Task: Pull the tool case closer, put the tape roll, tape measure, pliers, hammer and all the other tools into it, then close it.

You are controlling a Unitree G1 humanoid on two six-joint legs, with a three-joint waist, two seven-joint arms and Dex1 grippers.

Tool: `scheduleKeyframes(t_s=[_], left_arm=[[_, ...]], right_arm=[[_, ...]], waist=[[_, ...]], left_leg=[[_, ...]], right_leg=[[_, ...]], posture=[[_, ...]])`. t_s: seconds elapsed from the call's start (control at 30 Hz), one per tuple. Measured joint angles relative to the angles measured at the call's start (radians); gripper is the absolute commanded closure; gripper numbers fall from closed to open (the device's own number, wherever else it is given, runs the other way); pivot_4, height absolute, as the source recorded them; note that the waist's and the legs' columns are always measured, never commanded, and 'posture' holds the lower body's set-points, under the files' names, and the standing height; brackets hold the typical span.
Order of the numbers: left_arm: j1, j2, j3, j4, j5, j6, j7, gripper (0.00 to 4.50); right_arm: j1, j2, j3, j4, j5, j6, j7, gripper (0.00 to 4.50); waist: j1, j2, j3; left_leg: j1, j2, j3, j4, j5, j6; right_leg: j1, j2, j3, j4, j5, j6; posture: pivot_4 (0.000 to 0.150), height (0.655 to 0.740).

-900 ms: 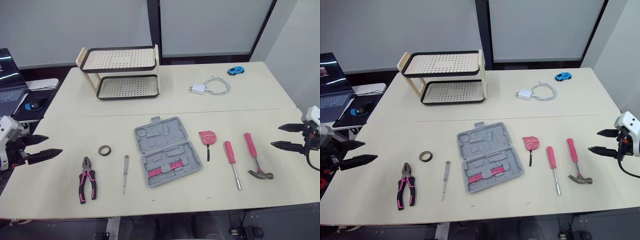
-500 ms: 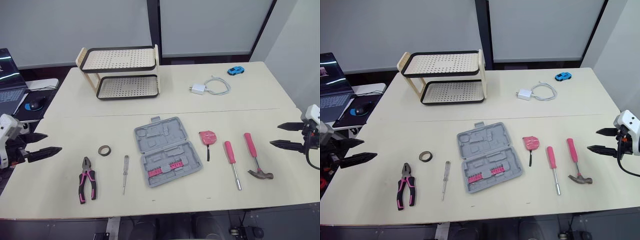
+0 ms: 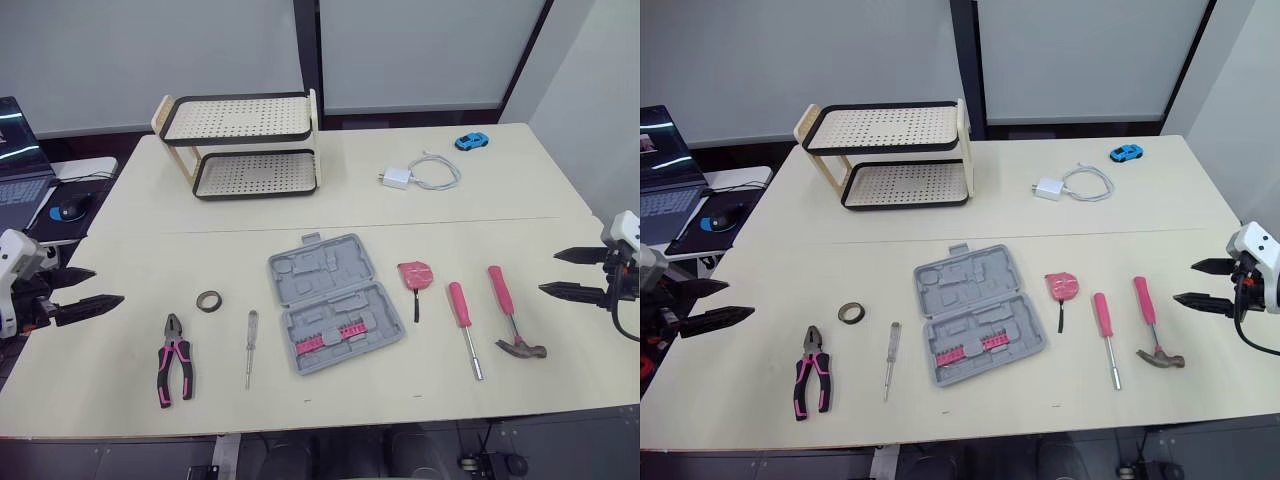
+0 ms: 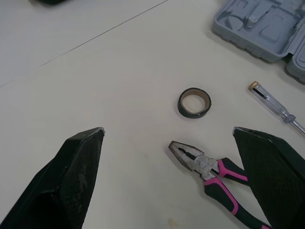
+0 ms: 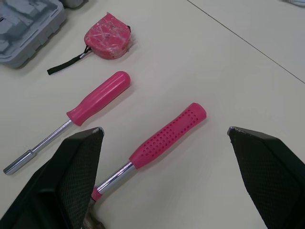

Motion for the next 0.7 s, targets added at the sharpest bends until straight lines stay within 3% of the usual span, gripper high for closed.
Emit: scheduleKeyframes(t_s=[0.7], left_arm=[[0.083,0.001,0.015,-0.066,-0.012,0.096,-0.022,0.00]], right_arm=[[0.000,0.000,0.003,0.006,0.006,-0.006,-0.022,0.03]], waist=[[0.000,0.000,0.000]], left_leg=[[0.000,0.000,0.000,0.000,0.000,0.000]], right_leg=[[0.000,0.000,0.000,0.000,0.000,0.000]], posture=[[0.150,0.7400]])
